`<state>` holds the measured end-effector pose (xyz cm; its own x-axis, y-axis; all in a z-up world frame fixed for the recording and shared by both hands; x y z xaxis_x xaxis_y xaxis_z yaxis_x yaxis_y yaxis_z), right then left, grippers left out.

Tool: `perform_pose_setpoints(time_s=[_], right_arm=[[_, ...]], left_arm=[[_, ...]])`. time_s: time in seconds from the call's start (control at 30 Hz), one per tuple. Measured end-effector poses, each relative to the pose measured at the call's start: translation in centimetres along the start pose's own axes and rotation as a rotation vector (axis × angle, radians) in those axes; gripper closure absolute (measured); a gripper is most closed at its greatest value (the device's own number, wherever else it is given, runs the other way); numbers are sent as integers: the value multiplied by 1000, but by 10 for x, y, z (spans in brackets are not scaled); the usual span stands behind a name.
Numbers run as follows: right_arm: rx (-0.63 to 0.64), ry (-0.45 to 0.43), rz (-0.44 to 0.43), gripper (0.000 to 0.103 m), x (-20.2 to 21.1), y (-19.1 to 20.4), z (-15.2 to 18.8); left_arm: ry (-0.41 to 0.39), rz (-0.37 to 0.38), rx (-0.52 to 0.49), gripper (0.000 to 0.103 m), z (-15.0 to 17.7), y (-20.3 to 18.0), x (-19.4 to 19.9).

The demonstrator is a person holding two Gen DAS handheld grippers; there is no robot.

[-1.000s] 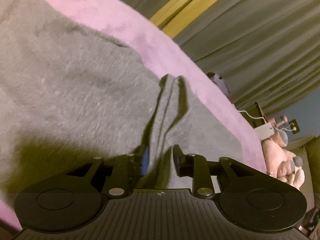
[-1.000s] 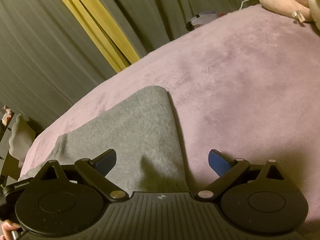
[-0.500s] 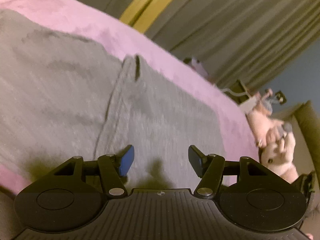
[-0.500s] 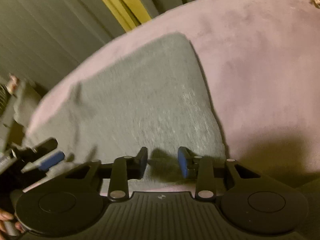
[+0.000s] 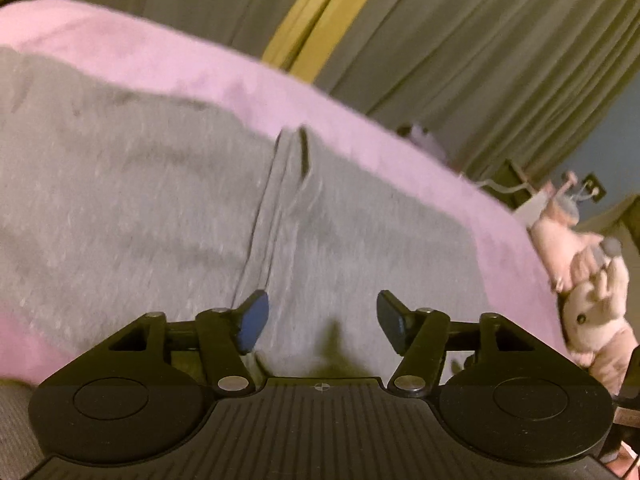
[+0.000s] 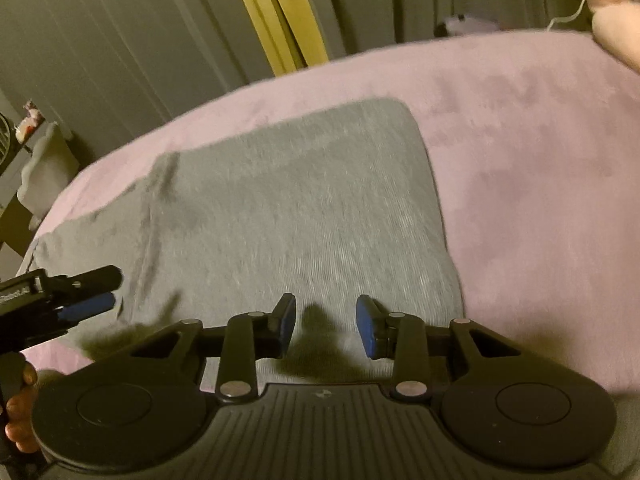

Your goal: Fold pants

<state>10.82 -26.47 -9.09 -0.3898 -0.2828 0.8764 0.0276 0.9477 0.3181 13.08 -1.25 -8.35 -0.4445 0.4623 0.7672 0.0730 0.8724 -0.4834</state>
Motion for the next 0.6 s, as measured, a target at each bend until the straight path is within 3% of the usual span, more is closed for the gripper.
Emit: perform_pose_setpoints(time_s=[0.1, 0.2, 0.37, 0.6], right_arm=[[16, -41, 31, 69, 1, 0, -11], [45, -47, 90, 69, -5, -4, -23], [81, -17, 126, 75, -26, -10, -45], [80, -60, 188, 75, -45, -13, -102]], left_arm=[[30, 6, -21, 31, 1, -5, -5], [100, -87, -72, 31, 8, -7, -24], [106, -141, -138, 24, 12, -14, -30], [103, -170, -170, 20, 15, -17, -35]])
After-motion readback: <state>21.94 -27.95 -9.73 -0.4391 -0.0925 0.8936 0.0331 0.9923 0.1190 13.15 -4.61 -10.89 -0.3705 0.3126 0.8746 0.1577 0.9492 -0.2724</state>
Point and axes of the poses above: each gripper's, at about its wrist camera, not at the fingertips, and x roughly against the way its jaws point, y to its left, z to its underside, the point moved 8 cm from there along -x, roughly the way its jaws point, and after that the axes turned 14 degrees about y, right-handed, at the moved point
